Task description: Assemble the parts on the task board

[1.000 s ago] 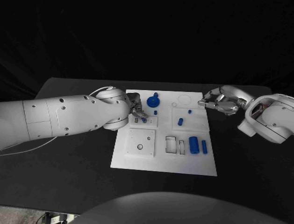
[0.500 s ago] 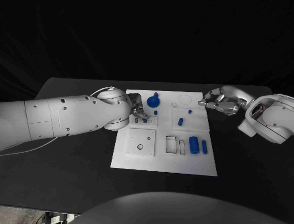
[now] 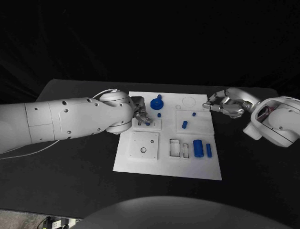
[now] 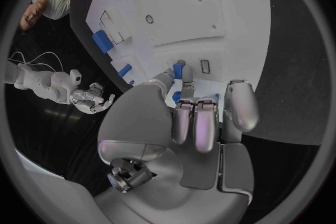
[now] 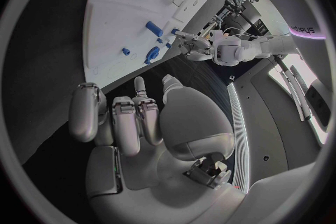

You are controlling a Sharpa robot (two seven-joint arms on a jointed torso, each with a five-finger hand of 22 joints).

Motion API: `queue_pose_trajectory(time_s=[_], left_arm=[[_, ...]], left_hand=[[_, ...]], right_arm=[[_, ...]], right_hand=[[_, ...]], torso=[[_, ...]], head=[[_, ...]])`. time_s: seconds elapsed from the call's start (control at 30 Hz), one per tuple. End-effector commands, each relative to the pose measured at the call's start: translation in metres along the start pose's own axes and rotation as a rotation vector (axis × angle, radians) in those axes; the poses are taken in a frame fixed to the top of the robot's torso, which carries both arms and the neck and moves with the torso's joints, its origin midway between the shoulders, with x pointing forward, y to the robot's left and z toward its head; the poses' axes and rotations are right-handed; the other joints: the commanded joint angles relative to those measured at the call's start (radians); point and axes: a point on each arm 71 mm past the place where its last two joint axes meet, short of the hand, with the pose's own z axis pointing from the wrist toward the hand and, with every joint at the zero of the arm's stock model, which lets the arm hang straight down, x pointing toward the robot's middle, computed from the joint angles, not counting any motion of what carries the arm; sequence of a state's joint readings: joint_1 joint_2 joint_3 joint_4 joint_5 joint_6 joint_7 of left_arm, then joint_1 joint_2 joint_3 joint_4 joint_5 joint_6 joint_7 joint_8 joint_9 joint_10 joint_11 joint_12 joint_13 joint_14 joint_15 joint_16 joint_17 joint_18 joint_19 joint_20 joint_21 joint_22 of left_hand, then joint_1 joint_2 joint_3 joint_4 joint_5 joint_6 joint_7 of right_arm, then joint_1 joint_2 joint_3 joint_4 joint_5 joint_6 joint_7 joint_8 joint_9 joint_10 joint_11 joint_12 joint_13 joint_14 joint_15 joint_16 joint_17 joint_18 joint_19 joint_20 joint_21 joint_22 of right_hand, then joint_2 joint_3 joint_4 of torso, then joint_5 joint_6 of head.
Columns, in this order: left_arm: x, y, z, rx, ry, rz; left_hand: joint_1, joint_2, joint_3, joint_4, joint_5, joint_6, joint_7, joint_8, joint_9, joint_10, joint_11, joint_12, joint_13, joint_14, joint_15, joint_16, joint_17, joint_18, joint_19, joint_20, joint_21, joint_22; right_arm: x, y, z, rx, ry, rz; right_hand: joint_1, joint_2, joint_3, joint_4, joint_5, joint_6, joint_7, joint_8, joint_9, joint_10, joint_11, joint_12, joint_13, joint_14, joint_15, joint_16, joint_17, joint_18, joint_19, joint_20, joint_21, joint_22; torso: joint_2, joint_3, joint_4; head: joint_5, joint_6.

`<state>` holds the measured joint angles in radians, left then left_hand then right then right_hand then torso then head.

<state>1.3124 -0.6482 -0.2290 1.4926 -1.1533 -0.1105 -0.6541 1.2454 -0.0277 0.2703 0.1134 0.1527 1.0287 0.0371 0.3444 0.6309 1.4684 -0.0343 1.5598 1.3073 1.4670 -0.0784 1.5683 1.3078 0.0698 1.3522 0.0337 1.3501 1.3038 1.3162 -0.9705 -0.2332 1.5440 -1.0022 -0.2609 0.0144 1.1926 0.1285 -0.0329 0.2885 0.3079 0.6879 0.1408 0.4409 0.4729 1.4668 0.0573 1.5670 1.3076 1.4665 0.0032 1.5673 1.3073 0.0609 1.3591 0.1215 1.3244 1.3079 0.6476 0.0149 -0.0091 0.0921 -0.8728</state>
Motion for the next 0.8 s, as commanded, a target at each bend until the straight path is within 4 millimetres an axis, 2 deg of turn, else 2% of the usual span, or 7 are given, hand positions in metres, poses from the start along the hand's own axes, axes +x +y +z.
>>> queue_pose_trajectory(time_s=[0.03, 0.2, 0.33, 0.43, 0.5, 0.7, 0.8], left_arm=[[0.0027, 0.0009, 0.0, 0.0, 0.015, 0.007], [0.0024, 0.0003, -0.0008, 0.008, 0.004, -0.015], [0.0021, 0.0003, -0.0012, 0.012, -0.004, -0.031], [0.0013, 0.001, -0.0018, 0.016, -0.015, -0.046], [0.0007, 0.0015, -0.0022, 0.018, -0.025, -0.056], [-0.0014, 0.0034, -0.0031, 0.02, -0.05, -0.08], [-0.0019, 0.0041, -0.0036, 0.021, -0.055, -0.086]], left_hand=[[0.003, 0.003, 0.001, 0.002, 0.004, -0.004, -0.003, -0.004, 0.001, 0.09, -0.001, -0.005, 0.244, 0.104, 0.0, 0.002, 0.263, 0.007, -0.006, 0.001, -0.006, -0.001], [0.025, 0.008, 0.007, -0.006, 0.013, 0.0, -0.006, -0.001, 0.004, 0.09, -0.004, -0.004, 0.245, 0.104, -0.002, 0.002, 0.263, 0.007, -0.003, 0.0, -0.006, 0.002], [0.046, 0.007, 0.015, -0.014, 0.04, -0.002, -0.007, 0.001, 0.007, 0.09, -0.005, -0.005, 0.244, 0.104, -0.003, 0.002, 0.263, 0.006, -0.002, -0.001, -0.007, 0.004], [0.062, -0.003, 0.024, -0.023, 0.11, -0.002, -0.007, 0.004, 0.011, 0.09, -0.006, -0.005, 0.244, 0.104, -0.005, 0.002, 0.263, 0.006, 0.001, -0.003, -0.007, 0.008], [0.069, -0.009, 0.029, -0.027, 0.14, -0.003, -0.007, 0.006, 0.014, 0.091, -0.006, -0.004, 0.245, 0.104, -0.005, 0.002, 0.263, 0.005, 0.003, -0.003, -0.006, 0.011], [0.079, -0.023, 0.047, -0.032, 0.206, 0.006, -0.007, 0.023, 0.027, 0.092, -0.007, -0.003, 0.247, 0.104, -0.007, 0.002, 0.263, 0.004, 0.009, -0.005, -0.005, 0.018], [0.082, -0.026, 0.057, -0.032, 0.223, 0.008, -0.007, 0.028, 0.031, 0.092, -0.008, -0.003, 0.246, 0.104, -0.007, 0.002, 0.263, 0.004, 0.01, -0.005, -0.005, 0.019]], right_arm=[[0.0016, -0.0001, 0.0001, 0.0, 0.016, -0.007], [0.0018, -0.0003, 0.0002, 0.002, 0.017, -0.007], [0.0019, -0.0003, 0.0004, 0.003, 0.017, -0.007], [0.0019, -0.0003, 0.0006, 0.004, 0.017, -0.007], [0.002, -0.0003, 0.0007, 0.004, 0.018, -0.007], [0.0019, -0.0006, 0.0009, 0.006, 0.018, -0.007], [0.002, -0.0008, 0.0011, 0.007, 0.018, -0.008]], right_hand=[[0.012, 0.0, -0.002, -0.001, -0.001, -0.006, -0.002, -0.004, -0.001, 0.104, 0.004, 0.004, 0.263, 0.104, 0.008, 0.003, 0.264, 0.009, -0.009, 0.001, -0.007, 0.169], [0.012, 0.0, -0.002, -0.002, 0.0, -0.006, -0.002, -0.004, -0.001, 0.104, 0.005, 0.004, 0.263, 0.104, 0.008, 0.003, 0.264, 0.009, -0.01, 0.001, -0.008, 0.169], [0.013, 0.001, -0.001, -0.002, 0.0, -0.006, -0.002, -0.004, -0.001, 0.104, 0.005, 0.004, 0.263, 0.104, 0.008, 0.003, 0.264, 0.01, -0.011, 0.001, -0.009, 0.169], [0.013, 0.001, -0.001, -0.002, 0.0, -0.006, -0.002, -0.004, -0.001, 0.104, 0.005, 0.004, 0.263, 0.104, 0.008, 0.003, 0.264, 0.01, -0.011, 0.001, -0.009, 0.169], [0.013, 0.001, -0.001, -0.002, 0.0, -0.006, -0.002, -0.004, -0.001, 0.104, 0.005, 0.004, 0.263, 0.104, 0.008, 0.003, 0.264, 0.01, -0.011, 0.001, -0.009, 0.169], [0.013, 0.001, -0.001, -0.002, 0.0, -0.006, -0.002, -0.004, -0.001, 0.104, 0.005, 0.004, 0.263, 0.104, 0.008, 0.003, 0.264, 0.01, -0.011, 0.001, -0.009, 0.169], [0.014, 0.002, -0.001, -0.001, 0.0, -0.006, -0.002, -0.004, -0.001, 0.104, 0.005, 0.004, 0.263, 0.104, 0.008, 0.003, 0.264, 0.01, -0.012, 0.001, -0.011, 0.168]], torso=[[0.0, -0.0004, -0.0001], [0.001, -0.0004, 0.0], [0.001, -0.0001, -0.0003], [0.001, -0.0004, -0.0001], [0.001, -0.0007, -0.0001], [0.0, -0.0004, 0.0001], [0.0, -0.0004, 0.0002]], head=[[0.001, 0.0], [0.001, 0.0], [0.003, 0.0], [0.002, 0.0], [0.001, 0.0], [0.001, 0.0], [0.001, 0.0]])
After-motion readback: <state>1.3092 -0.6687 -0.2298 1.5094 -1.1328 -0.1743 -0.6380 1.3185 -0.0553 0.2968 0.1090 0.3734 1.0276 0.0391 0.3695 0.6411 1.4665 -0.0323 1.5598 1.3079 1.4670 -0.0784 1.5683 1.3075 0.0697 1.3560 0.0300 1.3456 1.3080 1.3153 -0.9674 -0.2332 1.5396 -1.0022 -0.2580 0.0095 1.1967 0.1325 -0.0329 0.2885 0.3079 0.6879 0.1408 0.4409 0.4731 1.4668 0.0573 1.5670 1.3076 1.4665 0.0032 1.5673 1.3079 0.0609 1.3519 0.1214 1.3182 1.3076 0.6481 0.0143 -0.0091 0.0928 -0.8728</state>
